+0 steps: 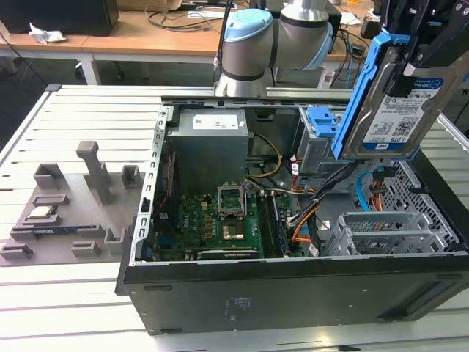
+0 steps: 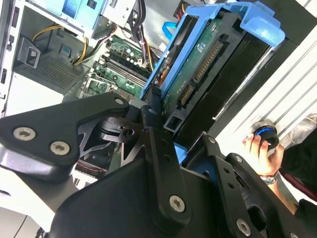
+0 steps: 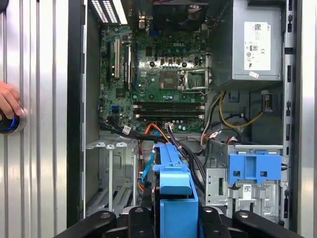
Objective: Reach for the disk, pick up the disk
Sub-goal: 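Pick up the disk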
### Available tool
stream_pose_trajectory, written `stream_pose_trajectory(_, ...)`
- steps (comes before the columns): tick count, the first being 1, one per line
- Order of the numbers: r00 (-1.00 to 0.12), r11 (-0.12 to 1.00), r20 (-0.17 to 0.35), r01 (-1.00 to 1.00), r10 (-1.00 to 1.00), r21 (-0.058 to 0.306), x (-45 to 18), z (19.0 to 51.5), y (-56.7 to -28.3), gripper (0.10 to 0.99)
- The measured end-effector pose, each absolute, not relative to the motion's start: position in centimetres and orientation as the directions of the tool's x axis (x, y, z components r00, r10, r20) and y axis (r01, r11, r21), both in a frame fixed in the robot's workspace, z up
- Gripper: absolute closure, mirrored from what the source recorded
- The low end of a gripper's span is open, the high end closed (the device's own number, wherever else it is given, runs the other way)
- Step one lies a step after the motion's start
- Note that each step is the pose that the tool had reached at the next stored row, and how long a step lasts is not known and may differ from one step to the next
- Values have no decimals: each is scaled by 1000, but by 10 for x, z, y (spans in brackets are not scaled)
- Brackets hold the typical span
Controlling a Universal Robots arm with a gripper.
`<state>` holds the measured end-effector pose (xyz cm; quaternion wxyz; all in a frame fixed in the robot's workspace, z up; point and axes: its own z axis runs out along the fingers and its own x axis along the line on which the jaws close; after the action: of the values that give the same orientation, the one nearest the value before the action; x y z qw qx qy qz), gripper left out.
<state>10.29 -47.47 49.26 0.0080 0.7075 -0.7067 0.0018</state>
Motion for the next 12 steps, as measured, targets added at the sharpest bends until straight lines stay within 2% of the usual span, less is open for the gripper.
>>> stream_pose_trajectory(12, 1, -1, 15, -1000, -1000, 9, 103, 493, -462, 722)
